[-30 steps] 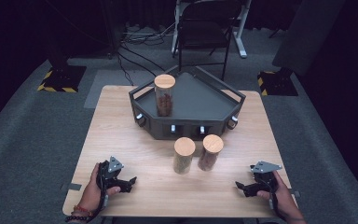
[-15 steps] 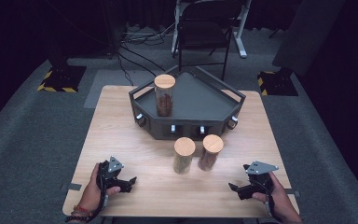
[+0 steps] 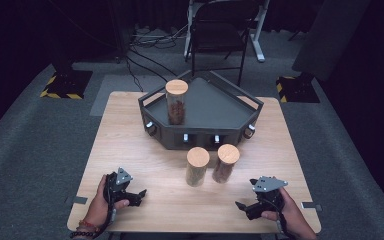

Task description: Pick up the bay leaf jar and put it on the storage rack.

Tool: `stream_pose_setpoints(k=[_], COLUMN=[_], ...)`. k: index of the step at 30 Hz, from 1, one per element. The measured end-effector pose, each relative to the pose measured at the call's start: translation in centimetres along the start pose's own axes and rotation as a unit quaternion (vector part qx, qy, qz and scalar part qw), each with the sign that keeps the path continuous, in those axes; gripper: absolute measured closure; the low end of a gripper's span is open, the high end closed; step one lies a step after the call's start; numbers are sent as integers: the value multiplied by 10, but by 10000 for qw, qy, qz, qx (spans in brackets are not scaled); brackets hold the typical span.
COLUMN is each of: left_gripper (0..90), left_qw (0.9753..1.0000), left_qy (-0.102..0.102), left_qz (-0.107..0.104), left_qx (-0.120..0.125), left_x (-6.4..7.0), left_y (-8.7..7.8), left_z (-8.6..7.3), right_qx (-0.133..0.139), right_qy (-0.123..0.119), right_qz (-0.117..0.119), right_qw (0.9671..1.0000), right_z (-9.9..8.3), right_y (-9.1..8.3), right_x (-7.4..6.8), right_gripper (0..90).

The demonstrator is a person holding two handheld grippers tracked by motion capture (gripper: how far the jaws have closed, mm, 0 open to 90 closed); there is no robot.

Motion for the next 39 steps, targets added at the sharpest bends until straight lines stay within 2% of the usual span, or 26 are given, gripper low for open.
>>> stream_pose_setpoints(k=[10, 19, 24, 39], left_gripper=[2, 2, 2, 2], left_qw=[10000, 10000, 10000, 10000], left_qy=[-1, 0, 0, 1], left_qz=[0, 1, 4, 0], left_qx=[1, 4, 4, 0], left_x=[0, 0, 0, 0], left_y=[0, 0, 0, 0], left_z=[0, 0, 0, 0], right_qx=[66, 161, 131, 120], right_qy=[78, 294, 142, 133], right_qz=[89, -6, 96, 73], right_qw=[9999, 9994, 9998, 9998], right_z=[11, 24, 31, 47], right_y=[6, 10, 14, 27], right_x=[-11, -17, -25, -36], right_gripper=[47, 54, 55, 47])
Point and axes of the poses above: each handheld gripper's, and its own axes: y roughly forward along the jaws, z roughly out of its top, x roughly to its right, the point moved 6 cm from there along y, roughly forward along the jaws, and after that the axes turned 7 degrees about -y, right-handed, at the moved point
